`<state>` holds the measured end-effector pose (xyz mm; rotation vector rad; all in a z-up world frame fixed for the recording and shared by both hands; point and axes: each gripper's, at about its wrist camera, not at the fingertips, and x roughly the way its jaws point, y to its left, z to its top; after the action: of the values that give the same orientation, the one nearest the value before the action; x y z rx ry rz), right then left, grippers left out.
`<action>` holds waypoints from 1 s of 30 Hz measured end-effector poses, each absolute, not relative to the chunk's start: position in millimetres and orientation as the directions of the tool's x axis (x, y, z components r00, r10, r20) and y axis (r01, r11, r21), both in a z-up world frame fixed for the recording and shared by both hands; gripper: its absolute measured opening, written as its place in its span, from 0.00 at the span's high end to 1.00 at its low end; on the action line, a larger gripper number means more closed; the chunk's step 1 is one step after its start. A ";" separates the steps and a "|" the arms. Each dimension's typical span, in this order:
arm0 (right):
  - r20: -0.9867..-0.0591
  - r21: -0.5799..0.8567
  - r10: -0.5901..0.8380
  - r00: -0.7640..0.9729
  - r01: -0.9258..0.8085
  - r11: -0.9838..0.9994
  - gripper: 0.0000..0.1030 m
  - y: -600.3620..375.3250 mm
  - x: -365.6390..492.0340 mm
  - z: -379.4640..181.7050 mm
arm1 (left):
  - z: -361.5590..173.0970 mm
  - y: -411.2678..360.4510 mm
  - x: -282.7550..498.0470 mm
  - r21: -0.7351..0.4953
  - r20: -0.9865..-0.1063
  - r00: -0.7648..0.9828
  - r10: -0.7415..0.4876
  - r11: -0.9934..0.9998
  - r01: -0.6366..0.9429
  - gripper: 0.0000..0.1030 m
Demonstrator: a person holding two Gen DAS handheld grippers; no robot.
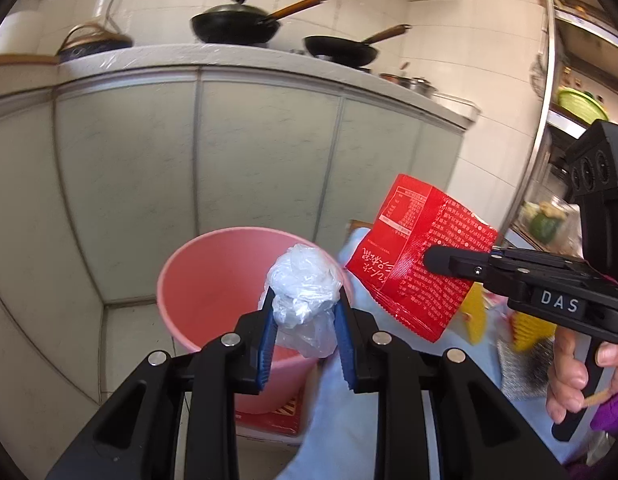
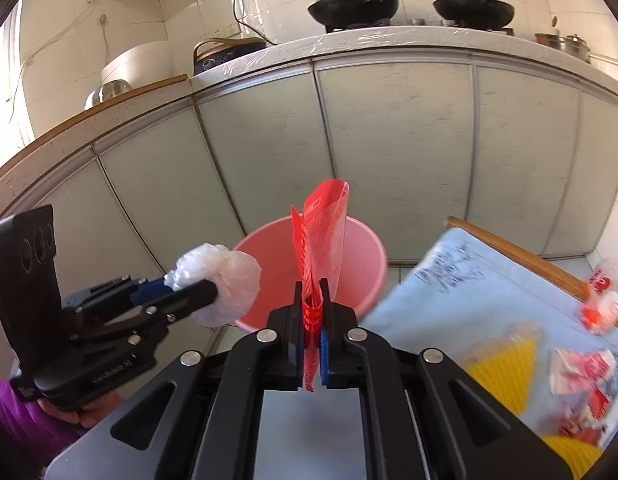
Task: Collect trash
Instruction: 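Carry both bags over the pink bin and open both tools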
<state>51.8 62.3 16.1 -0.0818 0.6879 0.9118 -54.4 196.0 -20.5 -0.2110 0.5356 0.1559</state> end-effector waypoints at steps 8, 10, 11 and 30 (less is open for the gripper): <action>-0.622 0.227 0.686 0.377 -0.752 0.619 0.94 119.2 81.4 -11.1 | -44.7 222.0 -19.4 -0.122 -0.587 0.789 0.183 0.943 -0.309 0.74; -0.641 0.239 0.676 0.363 -0.743 0.625 0.94 129.4 89.8 -21.1 | -52.1 225.0 -9.5 -0.119 -0.610 0.769 0.191 0.938 -0.327 0.74; -0.650 0.247 0.672 0.355 -0.738 0.628 0.94 132.8 93.2 -26.4 | -57.3 226.8 -3.0 -0.122 -0.625 0.757 0.191 0.934 -0.336 0.74; -0.730 0.245 0.625 0.277 -0.748 0.617 0.70 155.7 110.4 -54.1 | -64.8 251.4 7.3 -0.196 -0.677 0.710 0.193 0.883 -0.427 0.48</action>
<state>110.4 155.7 -54.1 -0.1577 0.9007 0.9265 7.2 251.4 -64.8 -0.3542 0.7022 0.3516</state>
